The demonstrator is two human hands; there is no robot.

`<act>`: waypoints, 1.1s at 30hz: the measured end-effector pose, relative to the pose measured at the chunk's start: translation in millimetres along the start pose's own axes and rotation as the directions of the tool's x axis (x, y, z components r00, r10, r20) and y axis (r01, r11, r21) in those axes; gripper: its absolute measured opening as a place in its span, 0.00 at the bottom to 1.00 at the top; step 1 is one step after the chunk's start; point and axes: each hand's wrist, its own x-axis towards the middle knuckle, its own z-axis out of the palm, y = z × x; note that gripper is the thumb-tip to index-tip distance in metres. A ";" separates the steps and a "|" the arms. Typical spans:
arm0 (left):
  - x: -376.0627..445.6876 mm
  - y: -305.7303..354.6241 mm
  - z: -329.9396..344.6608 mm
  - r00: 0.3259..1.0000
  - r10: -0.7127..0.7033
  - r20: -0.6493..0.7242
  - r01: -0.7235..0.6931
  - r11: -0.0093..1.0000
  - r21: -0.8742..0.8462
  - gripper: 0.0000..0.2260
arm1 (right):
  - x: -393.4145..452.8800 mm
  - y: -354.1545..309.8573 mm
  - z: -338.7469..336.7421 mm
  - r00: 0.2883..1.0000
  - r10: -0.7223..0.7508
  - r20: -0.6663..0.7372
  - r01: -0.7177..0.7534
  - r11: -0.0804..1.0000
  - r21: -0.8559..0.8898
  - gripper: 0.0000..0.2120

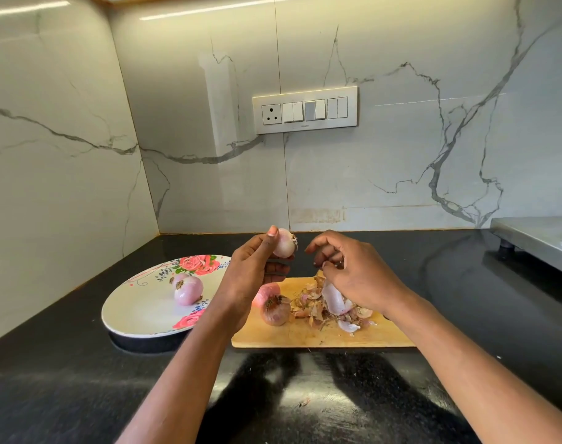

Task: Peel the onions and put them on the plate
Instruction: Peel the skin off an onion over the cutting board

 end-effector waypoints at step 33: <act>0.8 -3.6 1.2 0.997 0.023 0.071 -0.022 1.000 -0.014 0.18 | 2.2 -11.8 1.0 0.986 -0.008 -0.169 0.068 0.934 0.351 0.07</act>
